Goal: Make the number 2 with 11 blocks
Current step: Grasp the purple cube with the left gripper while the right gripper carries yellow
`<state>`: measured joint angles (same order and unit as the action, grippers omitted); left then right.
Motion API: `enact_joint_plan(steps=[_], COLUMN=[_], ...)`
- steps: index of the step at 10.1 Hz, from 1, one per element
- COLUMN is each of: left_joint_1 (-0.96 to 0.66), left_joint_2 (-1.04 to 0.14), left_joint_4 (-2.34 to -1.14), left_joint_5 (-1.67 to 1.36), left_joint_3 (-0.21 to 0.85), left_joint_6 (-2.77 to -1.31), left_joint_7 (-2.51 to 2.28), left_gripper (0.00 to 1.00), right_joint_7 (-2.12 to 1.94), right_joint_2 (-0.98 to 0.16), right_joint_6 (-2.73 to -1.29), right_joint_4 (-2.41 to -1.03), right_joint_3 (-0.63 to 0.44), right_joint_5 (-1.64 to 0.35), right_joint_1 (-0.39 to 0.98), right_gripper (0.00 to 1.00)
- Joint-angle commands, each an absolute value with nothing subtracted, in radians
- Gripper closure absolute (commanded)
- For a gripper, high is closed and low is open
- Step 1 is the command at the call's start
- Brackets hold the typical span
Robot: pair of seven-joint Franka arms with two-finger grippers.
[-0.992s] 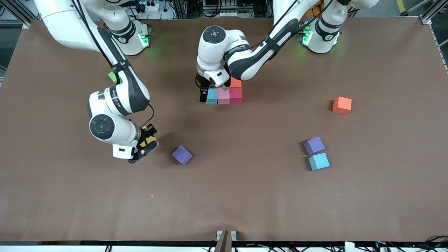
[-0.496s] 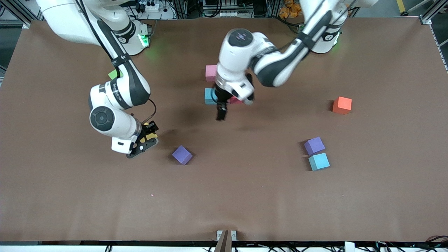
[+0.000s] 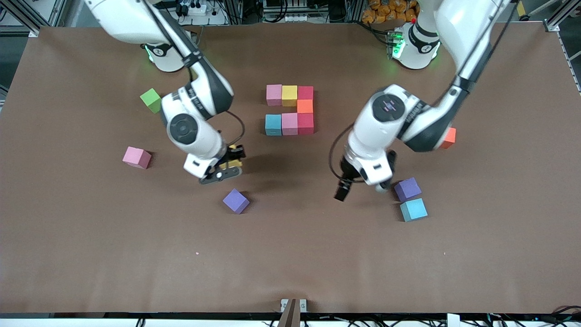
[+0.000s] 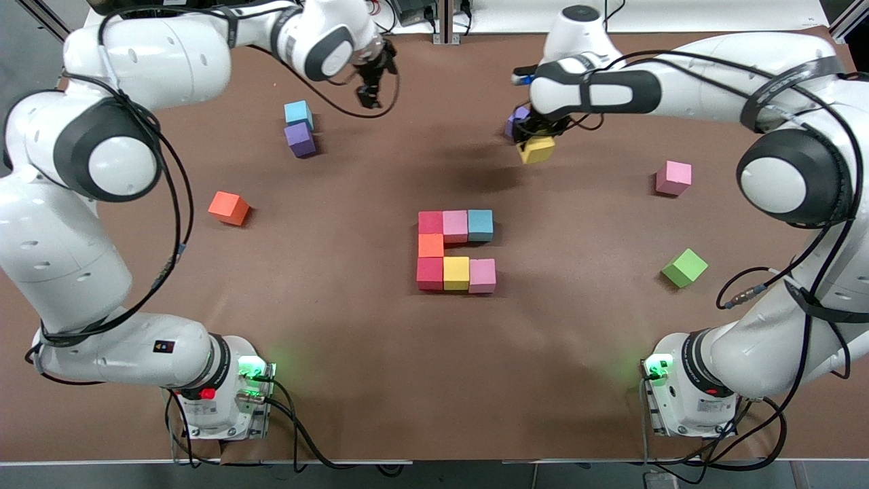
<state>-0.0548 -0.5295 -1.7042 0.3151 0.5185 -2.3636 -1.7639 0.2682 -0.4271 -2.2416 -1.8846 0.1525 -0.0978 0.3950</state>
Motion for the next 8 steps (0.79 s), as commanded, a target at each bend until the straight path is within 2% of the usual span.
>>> enact_joint_plan(steps=[1,5,8], left_joint_1=[0.052,0.225,0.236], left_joint_2=[-0.551,-0.586,-0.641], left_joint_4=[-1.698,-1.683,-1.672], left_joint_5=[0.302,0.308,0.331], left_joint_3=[0.534,0.528,0.514], left_joint_6=[-2.268,-2.204,-2.204], left_joint_7=[-1.38,-0.859,-0.804], left_gripper=[0.0,0.0,0.0], right_joint_7=[0.421,0.541,0.596], right_joint_2=[-0.448,-0.547,-0.607], right_joint_6=[-2.304,-2.319,-2.324], right_joint_4=[-1.896,-1.823,-1.778], right_joint_3=[0.15,0.15,0.15], right_joint_5=[-0.117,-0.121,-0.117], right_joint_1=[0.463,0.531,0.595], right_gripper=[0.74,0.74,0.71])
